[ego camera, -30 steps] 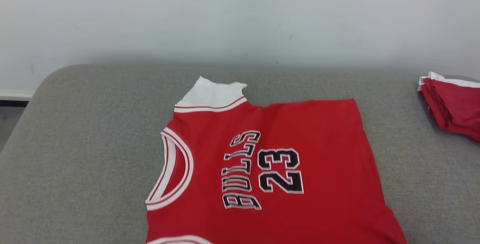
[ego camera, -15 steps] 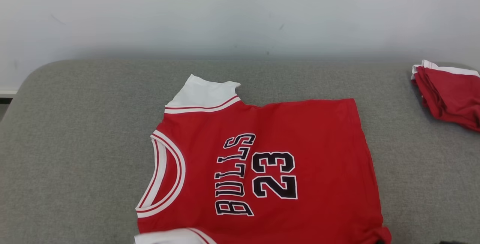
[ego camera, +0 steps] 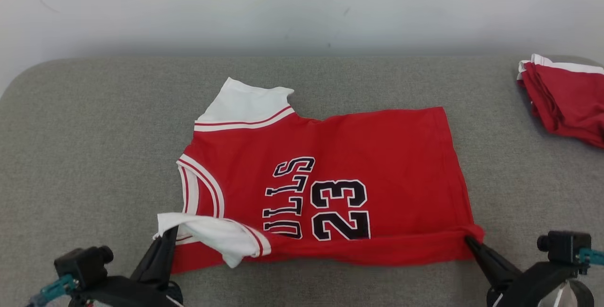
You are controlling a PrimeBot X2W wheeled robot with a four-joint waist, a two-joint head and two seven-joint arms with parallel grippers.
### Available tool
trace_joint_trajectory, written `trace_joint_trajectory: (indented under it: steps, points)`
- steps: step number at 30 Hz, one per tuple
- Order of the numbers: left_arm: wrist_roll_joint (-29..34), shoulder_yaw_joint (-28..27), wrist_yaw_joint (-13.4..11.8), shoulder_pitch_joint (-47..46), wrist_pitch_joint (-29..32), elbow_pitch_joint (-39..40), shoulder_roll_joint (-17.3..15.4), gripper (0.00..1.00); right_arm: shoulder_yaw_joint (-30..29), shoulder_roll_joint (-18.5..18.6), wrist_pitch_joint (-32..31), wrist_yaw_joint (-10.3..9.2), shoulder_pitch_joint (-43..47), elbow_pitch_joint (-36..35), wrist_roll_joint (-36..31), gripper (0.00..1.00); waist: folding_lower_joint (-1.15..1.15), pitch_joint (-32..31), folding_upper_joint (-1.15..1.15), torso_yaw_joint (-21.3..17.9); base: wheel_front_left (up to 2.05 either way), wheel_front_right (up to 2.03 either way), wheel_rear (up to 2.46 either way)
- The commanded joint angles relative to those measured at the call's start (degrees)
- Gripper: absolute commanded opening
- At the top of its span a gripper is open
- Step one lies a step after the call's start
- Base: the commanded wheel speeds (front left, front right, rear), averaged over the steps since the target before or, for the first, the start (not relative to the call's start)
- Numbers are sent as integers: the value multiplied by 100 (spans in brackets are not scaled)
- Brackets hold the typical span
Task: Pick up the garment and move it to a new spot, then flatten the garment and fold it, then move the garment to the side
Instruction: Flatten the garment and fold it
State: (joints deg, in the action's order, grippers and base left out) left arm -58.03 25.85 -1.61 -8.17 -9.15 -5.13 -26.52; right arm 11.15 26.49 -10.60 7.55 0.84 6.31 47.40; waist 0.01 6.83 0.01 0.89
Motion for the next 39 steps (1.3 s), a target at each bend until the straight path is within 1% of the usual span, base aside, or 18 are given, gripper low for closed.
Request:
trace_joint_trajectory:
  steps: [1,7,11,16,17,18,19,20,21,22,28,34,39]
  points:
    - [8,17,23,-76,27,-58,-4,0,-24,-15,-12,-16,-77,16,42,0,-1,50,-1,11,0,0,0]
    - [76,108,279,-810,151,-921,142,0,-84,-114,-192,-16,-711,343,53,0,-1,235,-1,-14,0,0,0]
    - [170,261,408,-1150,266,-1417,229,0,-33,-153,-146,-16,-1028,523,-97,0,-1,308,-1,-35,0,0,0]
    - [324,381,558,-1429,147,-1929,340,0,56,-219,-17,-16,-1269,790,-282,0,-1,325,-1,-39,0,0,0]
    - [341,399,571,-1461,111,-2005,365,0,79,-230,32,-16,-1301,841,-299,7,-1,317,-1,-35,0,0,0]
    - [385,424,598,-1498,71,-2089,377,0,98,-239,66,-16,-1320,888,-301,31,-1,299,-1,-27,0,0,0]
    - [403,444,608,-1525,27,-2174,402,0,96,-241,127,-16,-1331,933,-329,41,-1,277,-1,-18,0,0,0]
    - [430,465,604,-1551,-21,-2249,430,38,97,-247,193,-16,-1339,977,-347,100,-1,253,-1,-9,0,0,0]
    - [480,492,610,-1573,-79,-2311,447,71,101,-259,252,-16,-1335,1019,-366,100,-1,225,-1,1,0,0,0]
    - [510,522,628,-1575,-117,-2378,473,100,114,-271,292,-16,-1325,1054,-362,100,-1,197,-1,9,0,0,0]
    - [654,648,702,-1428,-333,-2574,597,100,180,-218,648,-16,-1143,1163,-436,100,-1,18,-1,48,0,0,0]
    - [620,566,667,-1116,-478,-2531,615,100,180,-130,927,-16,-822,1177,-633,100,-1,-94,-1,61,0,0,0]
    - [614,562,623,-829,-519,-2567,617,100,94,-167,1075,-16,-566,1210,-796,100,-1,-75,-1,50,0,0,0]
